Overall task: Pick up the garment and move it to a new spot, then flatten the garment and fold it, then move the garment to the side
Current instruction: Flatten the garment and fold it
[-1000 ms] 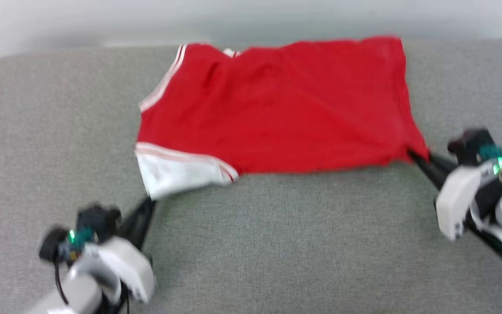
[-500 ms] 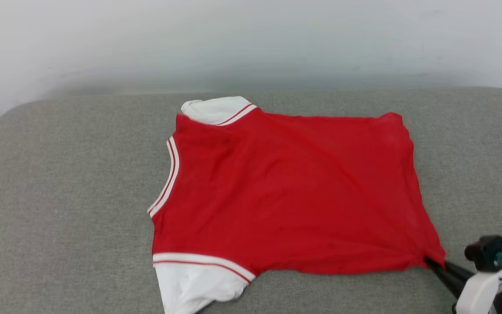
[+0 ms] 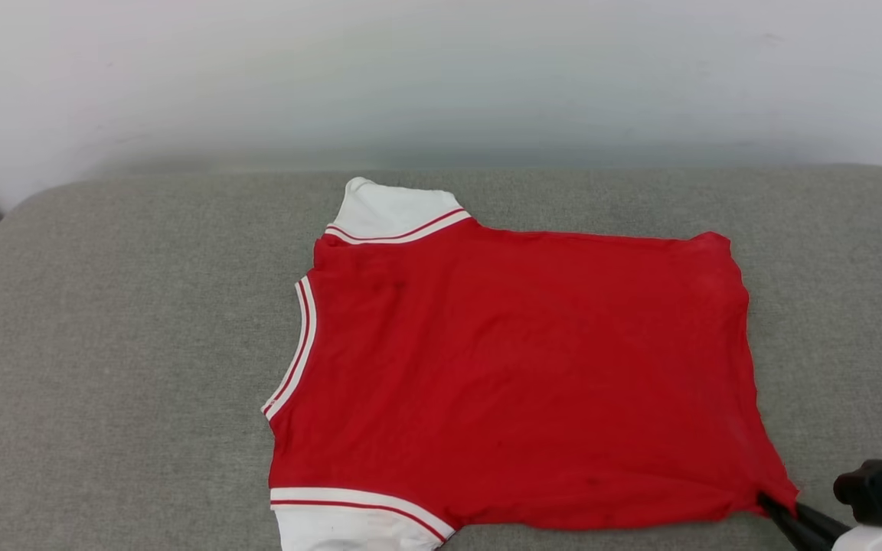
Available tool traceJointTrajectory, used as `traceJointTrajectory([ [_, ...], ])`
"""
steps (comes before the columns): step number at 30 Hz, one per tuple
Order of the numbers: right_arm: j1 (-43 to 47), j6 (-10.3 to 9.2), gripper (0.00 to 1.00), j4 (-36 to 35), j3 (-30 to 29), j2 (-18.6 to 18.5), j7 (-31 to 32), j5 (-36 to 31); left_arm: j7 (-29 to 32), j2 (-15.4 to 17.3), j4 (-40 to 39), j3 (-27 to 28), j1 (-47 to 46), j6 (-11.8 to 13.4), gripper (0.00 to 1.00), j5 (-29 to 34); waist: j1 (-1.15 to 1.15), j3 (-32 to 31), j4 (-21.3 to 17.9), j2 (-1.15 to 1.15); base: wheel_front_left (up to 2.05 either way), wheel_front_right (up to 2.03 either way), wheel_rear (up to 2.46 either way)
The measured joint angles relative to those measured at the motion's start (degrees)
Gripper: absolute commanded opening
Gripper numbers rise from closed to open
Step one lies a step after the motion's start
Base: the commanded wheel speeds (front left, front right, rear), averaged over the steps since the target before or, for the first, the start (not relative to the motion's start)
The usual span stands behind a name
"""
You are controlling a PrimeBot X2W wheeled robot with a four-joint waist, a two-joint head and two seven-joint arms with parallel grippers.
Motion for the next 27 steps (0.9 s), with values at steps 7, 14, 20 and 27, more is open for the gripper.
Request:
traceJointTrajectory([
  [7, -0.6, 0.0, 0.0, -3.9, -4.8, 2.3, 3.2, -2.5, 1.4, 0.4, 0.3, 1.0, -10.8, -2.7, 0.0, 4.9, 0.01, 2.3, 0.0, 0.0, 0.0, 0.0, 0.0],
  [14, -5.7, 0.0, 0.0, -6.0, -6.9, 4.1, 6.2, -3.7, 3.1, 2.4, 2.6, 3.1, -21.3, -7.2, 0.0, 7.4, 0.01, 5.8, -1.1, 0.0, 0.0, 0.0, 0.0],
  [20, -9.7, 0.0, 0.0, -6.3, -8.3, 4.8, 8.1, -3.7, 5.4, 1.8, 6.8, 4.0, -31.3, -11.6, 0.0, 9.1, 0.02, 9.0, -1.8, 0.0, 0.0, 0.0, 0.0],
  [27, -16.5, 0.0, 0.0, -4.8, -7.6, 5.3, 9.7, -3.6, 7.4, -0.2, 13.8, 3.8, -39.6, -16.1, 0.0, 10.3, 0.02, 13.6, -3.2, 0.0, 0.0, 0.0, 0.0],
])
